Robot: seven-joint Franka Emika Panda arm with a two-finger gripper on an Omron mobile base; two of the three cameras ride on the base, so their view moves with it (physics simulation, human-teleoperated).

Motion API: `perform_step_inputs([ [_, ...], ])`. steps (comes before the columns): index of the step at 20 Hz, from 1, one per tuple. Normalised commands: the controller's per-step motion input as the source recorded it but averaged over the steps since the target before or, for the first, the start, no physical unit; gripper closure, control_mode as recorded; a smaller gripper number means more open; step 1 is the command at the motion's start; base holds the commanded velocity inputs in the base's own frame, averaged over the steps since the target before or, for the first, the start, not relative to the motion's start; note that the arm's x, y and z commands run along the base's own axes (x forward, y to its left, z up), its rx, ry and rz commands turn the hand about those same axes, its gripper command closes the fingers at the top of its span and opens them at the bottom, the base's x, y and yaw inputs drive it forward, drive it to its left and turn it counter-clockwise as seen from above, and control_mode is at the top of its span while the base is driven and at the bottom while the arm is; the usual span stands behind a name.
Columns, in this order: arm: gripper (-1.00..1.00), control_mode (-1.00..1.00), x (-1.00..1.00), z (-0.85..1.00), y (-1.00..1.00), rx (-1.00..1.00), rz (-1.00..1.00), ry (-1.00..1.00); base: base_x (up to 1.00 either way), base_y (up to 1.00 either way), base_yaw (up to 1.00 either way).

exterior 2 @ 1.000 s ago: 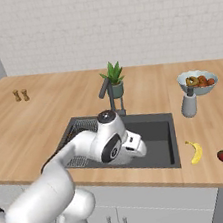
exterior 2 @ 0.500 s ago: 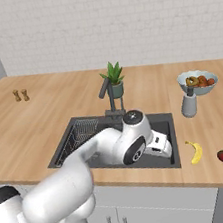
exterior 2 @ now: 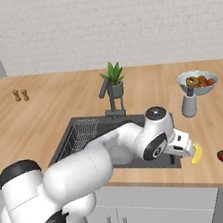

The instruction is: Put the colander in the sink, put the banana, mango in the colander, and turn on the sink faucet and pour water over the colander.

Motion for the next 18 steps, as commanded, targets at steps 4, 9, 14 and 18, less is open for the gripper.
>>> perform_step_inputs([
  [4, -1.00, -1.00, 0.13, 0.00, -0.61, 0.00, -0.02, 0.11, 0.00, 0.00, 0.00],
  [9, -1.00, -1.00, 0.19, 0.00, -0.51, -0.01, 0.00, 0.09, 0.00, 0.00, 0.00],
  [14, -1.00, -1.00, 0.14, -0.04, -0.24, 0.00, 0.00, 0.10, 0.00, 0.00, 0.00],
  [18, -1.00, -1.00, 0.18, -0.05, -0.16, 0.00, 0.03, 0.04, 0.00, 0.00, 0.00],
])
